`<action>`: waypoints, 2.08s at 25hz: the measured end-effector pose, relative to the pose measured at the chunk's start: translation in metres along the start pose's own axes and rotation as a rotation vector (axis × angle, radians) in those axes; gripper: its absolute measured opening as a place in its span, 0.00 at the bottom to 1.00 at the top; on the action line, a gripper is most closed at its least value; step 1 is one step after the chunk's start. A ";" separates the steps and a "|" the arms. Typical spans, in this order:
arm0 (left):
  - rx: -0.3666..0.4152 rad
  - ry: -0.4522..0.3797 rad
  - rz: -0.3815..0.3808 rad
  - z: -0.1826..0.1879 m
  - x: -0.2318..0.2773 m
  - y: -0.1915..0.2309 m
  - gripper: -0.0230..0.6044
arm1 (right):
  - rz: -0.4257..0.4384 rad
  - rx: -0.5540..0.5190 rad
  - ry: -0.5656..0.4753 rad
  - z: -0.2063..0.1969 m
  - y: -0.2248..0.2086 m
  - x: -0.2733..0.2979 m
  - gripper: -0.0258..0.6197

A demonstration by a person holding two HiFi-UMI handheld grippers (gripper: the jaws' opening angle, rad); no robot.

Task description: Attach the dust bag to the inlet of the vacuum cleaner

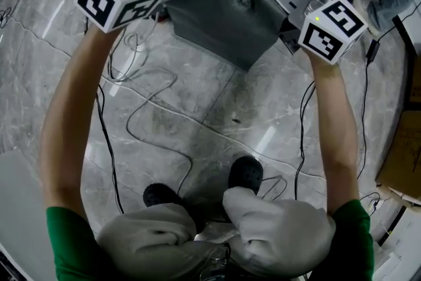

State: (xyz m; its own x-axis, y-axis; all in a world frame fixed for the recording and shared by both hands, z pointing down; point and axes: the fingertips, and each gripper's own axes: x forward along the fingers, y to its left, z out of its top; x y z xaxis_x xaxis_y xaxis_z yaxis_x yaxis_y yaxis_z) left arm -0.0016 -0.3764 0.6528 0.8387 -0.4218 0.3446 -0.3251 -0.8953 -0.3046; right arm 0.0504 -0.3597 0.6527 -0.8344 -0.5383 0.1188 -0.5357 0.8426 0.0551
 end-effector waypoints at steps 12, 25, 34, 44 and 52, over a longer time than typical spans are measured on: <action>-0.022 -0.038 0.048 0.000 -0.006 -0.001 0.10 | -0.045 0.042 -0.050 0.003 0.004 -0.005 0.12; -0.030 -0.112 0.067 0.004 -0.042 -0.012 0.10 | -0.152 0.071 -0.049 0.004 0.010 -0.040 0.13; -0.126 -0.131 0.063 0.010 -0.066 -0.021 0.10 | -0.239 0.091 0.047 0.018 0.012 -0.058 0.10; -0.299 -0.102 0.036 0.083 -0.115 -0.026 0.04 | -0.248 0.102 0.177 0.109 0.042 -0.081 0.05; -0.455 -0.055 0.042 0.178 -0.193 -0.034 0.04 | -0.221 0.154 0.258 0.226 0.087 -0.106 0.05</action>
State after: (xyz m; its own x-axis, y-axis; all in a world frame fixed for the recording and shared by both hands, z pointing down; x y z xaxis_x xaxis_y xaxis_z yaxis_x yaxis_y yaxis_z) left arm -0.0751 -0.2386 0.4389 0.8387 -0.4617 0.2888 -0.5076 -0.8549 0.1075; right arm 0.0631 -0.2333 0.4203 -0.6463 -0.6685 0.3679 -0.7292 0.6831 -0.0397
